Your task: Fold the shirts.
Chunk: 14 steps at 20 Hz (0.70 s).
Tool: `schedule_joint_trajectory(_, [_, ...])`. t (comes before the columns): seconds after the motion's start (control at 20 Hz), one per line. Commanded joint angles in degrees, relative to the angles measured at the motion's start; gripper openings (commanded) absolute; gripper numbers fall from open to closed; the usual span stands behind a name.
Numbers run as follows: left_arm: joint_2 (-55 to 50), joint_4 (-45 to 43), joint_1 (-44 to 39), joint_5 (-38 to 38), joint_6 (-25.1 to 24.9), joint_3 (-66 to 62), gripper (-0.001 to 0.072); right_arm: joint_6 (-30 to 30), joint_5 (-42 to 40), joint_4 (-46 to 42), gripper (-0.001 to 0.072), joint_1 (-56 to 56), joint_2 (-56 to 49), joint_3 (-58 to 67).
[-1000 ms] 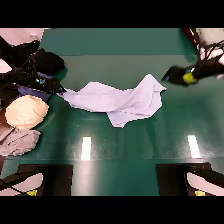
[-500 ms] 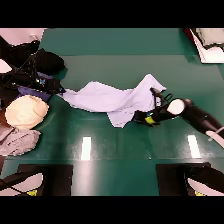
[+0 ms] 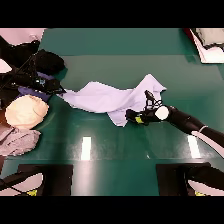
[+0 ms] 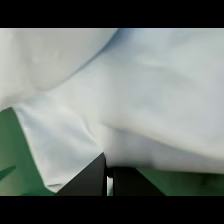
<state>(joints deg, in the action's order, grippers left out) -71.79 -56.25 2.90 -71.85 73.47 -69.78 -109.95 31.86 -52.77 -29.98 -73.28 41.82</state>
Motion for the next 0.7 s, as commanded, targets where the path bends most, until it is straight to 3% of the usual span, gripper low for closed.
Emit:
schedule_joint_trajectory(0.0, [0.39,-0.02,0.02,0.37,0.13,-0.37,0.0024,1.9,-4.92,0.2,0.0014,0.13,2.82,-0.02])
schedule_joint_trajectory(0.25, [7.8,0.07,0.0,0.85,1.62,-14.78,0.0024,7.1,1.16,0.13,0.0013,9.62,21.77,7.43])
schedule_joint_trajectory(0.4, [13.07,0.07,0.0,0.72,1.77,-27.56,0.0024,10.78,11.15,0.02,0.0013,18.58,30.32,18.58])
schedule_joint_trajectory(0.65, [19.78,0.28,0.0,0.66,4.42,-43.34,0.0024,10.99,31.69,-8.92,0.0013,34.05,38.62,36.57])
